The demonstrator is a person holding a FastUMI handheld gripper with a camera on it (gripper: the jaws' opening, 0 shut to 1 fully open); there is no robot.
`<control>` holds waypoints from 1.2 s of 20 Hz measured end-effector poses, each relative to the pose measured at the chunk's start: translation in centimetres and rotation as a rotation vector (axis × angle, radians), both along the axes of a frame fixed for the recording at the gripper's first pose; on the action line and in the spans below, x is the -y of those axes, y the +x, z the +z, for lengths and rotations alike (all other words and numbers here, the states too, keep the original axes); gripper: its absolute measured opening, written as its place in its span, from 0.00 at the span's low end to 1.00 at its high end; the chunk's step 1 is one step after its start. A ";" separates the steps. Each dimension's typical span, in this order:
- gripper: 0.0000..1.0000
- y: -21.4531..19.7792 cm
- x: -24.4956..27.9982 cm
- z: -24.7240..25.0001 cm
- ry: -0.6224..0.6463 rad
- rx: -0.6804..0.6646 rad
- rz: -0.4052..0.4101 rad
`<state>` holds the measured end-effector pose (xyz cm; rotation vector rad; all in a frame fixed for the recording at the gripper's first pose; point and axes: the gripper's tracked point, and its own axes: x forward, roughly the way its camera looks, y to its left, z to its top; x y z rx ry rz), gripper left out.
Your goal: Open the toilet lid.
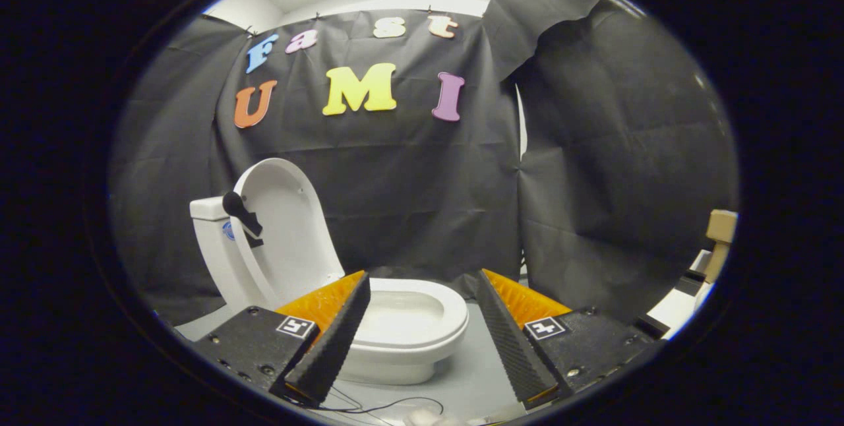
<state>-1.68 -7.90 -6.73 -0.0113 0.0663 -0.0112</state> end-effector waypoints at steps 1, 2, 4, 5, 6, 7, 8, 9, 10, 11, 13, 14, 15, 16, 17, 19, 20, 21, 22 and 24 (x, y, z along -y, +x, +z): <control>1.00 0.0 0.3 0.1 0.008 0.000 -0.008; 1.00 -0.1 0.6 0.2 0.020 0.001 -0.013; 1.00 -0.2 1.2 0.5 0.034 0.007 -0.025; 1.00 -0.2 1.4 0.8 0.032 0.013 -0.033; 1.00 -0.2 1.6 0.9 0.022 0.020 -0.038; 1.00 -0.2 1.6 1.0 0.018 0.022 -0.037; 1.00 -0.2 1.8 0.8 0.025 0.015 -0.036; 1.00 -0.1 1.8 0.6 0.034 0.007 -0.036; 1.00 -0.1 1.8 0.4 0.039 0.000 -0.036; 1.00 -0.1 1.8 0.4 0.041 -0.004 -0.035; 1.00 -0.2 1.6 0.4 0.036 -0.005 -0.031; 1.00 -0.2 1.5 0.4 0.028 -0.003 -0.029; 1.00 -0.3 1.4 0.4 0.021 -0.002 -0.027; 1.00 -0.2 1.3 0.3 0.018 -0.001 -0.024; 1.00 -0.2 1.2 0.3 0.016 -0.001 -0.021; 1.00 -0.2 1.1 0.3 0.009 -0.004 -0.019; 1.00 -0.3 1.1 0.2 0.008 -0.005 -0.017; 1.00 -0.2 1.1 0.2 0.009 -0.006 -0.014; 1.00 -0.3 1.1 0.0 0.009 -0.008 -0.014; 1.00 -0.2 0.9 0.0 0.005 -0.011 -0.011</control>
